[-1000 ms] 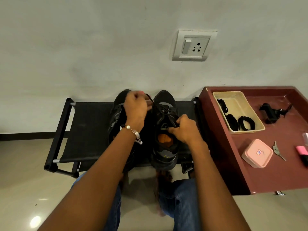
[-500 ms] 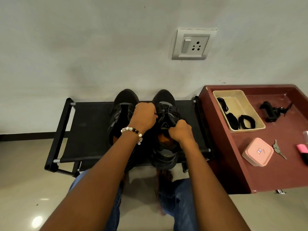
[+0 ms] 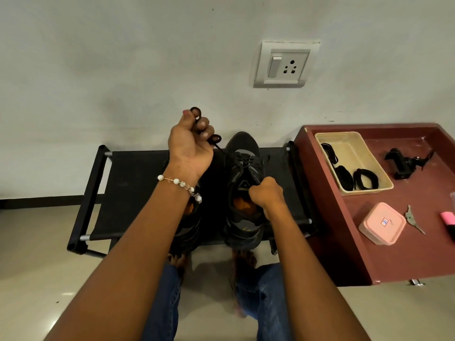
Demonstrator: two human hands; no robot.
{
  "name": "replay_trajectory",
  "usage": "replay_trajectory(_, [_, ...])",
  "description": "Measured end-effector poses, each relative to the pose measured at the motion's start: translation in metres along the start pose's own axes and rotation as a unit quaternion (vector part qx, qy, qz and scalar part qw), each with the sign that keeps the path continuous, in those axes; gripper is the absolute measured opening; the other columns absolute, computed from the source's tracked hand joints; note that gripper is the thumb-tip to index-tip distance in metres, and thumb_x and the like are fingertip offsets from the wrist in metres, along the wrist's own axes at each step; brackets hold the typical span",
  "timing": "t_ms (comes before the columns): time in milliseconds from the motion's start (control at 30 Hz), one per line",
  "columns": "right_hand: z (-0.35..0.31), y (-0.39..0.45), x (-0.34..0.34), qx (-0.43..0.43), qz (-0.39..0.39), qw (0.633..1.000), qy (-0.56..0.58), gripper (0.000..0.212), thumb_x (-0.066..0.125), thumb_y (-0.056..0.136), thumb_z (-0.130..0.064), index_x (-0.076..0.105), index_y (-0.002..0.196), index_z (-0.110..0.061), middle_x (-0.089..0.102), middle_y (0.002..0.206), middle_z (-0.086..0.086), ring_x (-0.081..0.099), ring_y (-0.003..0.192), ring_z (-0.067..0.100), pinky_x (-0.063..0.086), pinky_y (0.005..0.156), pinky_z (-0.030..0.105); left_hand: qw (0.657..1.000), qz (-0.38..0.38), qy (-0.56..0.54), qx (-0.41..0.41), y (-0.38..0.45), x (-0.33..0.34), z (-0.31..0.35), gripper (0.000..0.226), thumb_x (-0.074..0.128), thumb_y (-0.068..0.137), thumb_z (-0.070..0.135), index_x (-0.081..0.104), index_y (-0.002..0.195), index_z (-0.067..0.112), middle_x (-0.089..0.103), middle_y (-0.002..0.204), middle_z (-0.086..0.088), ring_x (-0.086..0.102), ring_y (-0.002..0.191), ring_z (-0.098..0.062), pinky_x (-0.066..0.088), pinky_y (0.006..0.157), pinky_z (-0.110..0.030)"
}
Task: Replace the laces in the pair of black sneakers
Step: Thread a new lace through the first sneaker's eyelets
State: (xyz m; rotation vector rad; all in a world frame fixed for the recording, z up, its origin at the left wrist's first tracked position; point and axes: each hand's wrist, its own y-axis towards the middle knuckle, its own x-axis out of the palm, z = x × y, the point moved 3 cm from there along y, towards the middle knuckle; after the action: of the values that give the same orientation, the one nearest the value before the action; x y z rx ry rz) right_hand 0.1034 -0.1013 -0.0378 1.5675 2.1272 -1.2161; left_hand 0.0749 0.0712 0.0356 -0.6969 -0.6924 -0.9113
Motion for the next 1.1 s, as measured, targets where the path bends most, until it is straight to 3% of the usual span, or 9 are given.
replay_trajectory(133, [0.0, 0.001, 0.001, 0.002, 0.001, 1.0, 0.001, 0.004, 0.055, 0.086, -0.012, 0.054, 0.089, -0.009, 0.06, 0.106, 0.015, 0.059, 0.1, 0.035, 0.053, 0.088, 0.043, 0.947, 0.028, 0.311, 0.071, 0.0, -0.008, -0.015, 0.017, 0.054, 0.098, 0.025, 0.059, 0.083, 0.018, 0.051, 0.065, 0.006, 0.042, 0.05, -0.008, 0.041, 0.058, -0.025])
replay_trajectory(267, [0.001, 0.001, 0.001, 0.005, 0.002, 1.0, 0.0, 0.008, 0.055, 0.085, -0.012, 0.054, 0.092, -0.009, 0.059, 0.108, 0.015, 0.058, 0.101, 0.036, 0.053, 0.089, 0.043, 0.603, -0.094, 0.78, 0.138, 0.006, -0.011, -0.031, 0.025, 0.069, 0.088, 0.028, 0.071, 0.109, 0.014, 0.069, 0.098, 0.0, 0.063, 0.089, -0.014, 0.048, 0.086, -0.023])
replay_trajectory(400, [0.0, 0.002, 0.001, 0.01, 0.002, 1.0, 0.005, 0.011, 0.055, 0.086, -0.014, 0.051, 0.095, -0.01, 0.057, 0.108, 0.014, 0.058, 0.102, 0.035, 0.053, 0.09, 0.044, 0.453, -0.121, 0.882, 0.049, 0.006, -0.016, -0.038, 0.022, 0.068, 0.089, 0.03, 0.074, 0.102, 0.015, 0.068, 0.104, -0.009, 0.064, 0.096, -0.028, 0.053, 0.088, -0.044])
replay_trajectory(500, [0.001, 0.001, 0.001, 0.01, 0.006, 1.0, 0.011, 0.005, 0.054, 0.087, -0.014, 0.049, 0.086, -0.012, 0.054, 0.101, 0.011, 0.058, 0.101, 0.034, 0.052, 0.088, 0.042, 0.527, -0.083, 0.843, 0.067, 0.009, -0.019, -0.029, 0.02, 0.064, 0.091, 0.029, 0.074, 0.094, 0.012, 0.07, 0.093, -0.009, 0.065, 0.086, -0.025, 0.054, 0.083, -0.039])
replay_trajectory(733, [0.001, 0.001, 0.002, 0.011, 0.011, 1.0, 0.016, 0.004, 0.054, 0.089, -0.014, 0.051, 0.089, -0.012, 0.055, 0.099, 0.01, 0.059, 0.1, 0.033, 0.053, 0.09, 0.044, 0.983, 0.048, 0.176, 0.017, 0.007, -0.015, -0.004, 0.025, 0.045, 0.099, 0.01, 0.056, 0.077, 0.016, 0.071, 0.089, -0.007, 0.059, 0.075, -0.021, 0.043, 0.06, -0.029])
replay_trajectory(833, [0.0, 0.001, 0.003, 0.009, 0.012, 1.0, 0.013, 0.004, 0.053, 0.089, -0.014, 0.051, 0.09, -0.011, 0.055, 0.098, 0.01, 0.059, 0.1, 0.033, 0.052, 0.092, 0.045, 0.999, 0.018, -0.047, -0.006, 0.005, -0.011, 0.002, 0.025, 0.04, 0.101, 0.017, 0.052, 0.079, 0.014, 0.063, 0.073, -0.004, 0.061, 0.067, -0.02, 0.054, 0.08, -0.04])
replay_trajectory(933, [0.0, 0.001, 0.003, 0.011, 0.018, 1.0, 0.01, 0.005, 0.053, 0.09, -0.015, 0.051, 0.091, -0.01, 0.055, 0.099, 0.01, 0.058, 0.102, 0.034, 0.051, 0.092, 0.044, 0.999, 0.027, -0.037, -0.024, 0.001, -0.006, -0.003, 0.028, 0.044, 0.1, 0.025, 0.05, 0.075, 0.016, 0.05, 0.063, 0.001, 0.043, 0.053, -0.013, 0.049, 0.06, -0.029])
replay_trajectory(1033, [0.0, 0.001, 0.003, 0.014, 0.021, 1.0, 0.012, 0.008, 0.052, 0.09, -0.015, 0.05, 0.083, -0.011, 0.053, 0.094, 0.008, 0.058, 0.102, 0.034, 0.051, 0.092, 0.044, 0.964, 0.064, 0.257, 0.022, 0.001, -0.005, -0.006, 0.022, 0.056, 0.097, 0.032, 0.051, 0.081, 0.016, 0.051, 0.065, 0.002, 0.043, 0.054, -0.013, 0.037, 0.048, -0.022])
replay_trajectory(1100, [0.0, 0.001, 0.003, 0.017, 0.021, 1.0, 0.014, 0.005, 0.052, 0.09, -0.015, 0.051, 0.087, -0.011, 0.055, 0.098, 0.01, 0.059, 0.102, 0.034, 0.052, 0.09, 0.043, 0.817, 0.027, 0.565, 0.113, 0.002, -0.009, -0.009, 0.021, 0.068, 0.089, 0.027, 0.053, 0.094, 0.014, 0.055, 0.075, 0.005, 0.05, 0.062, -0.009, 0.042, 0.053, -0.011])
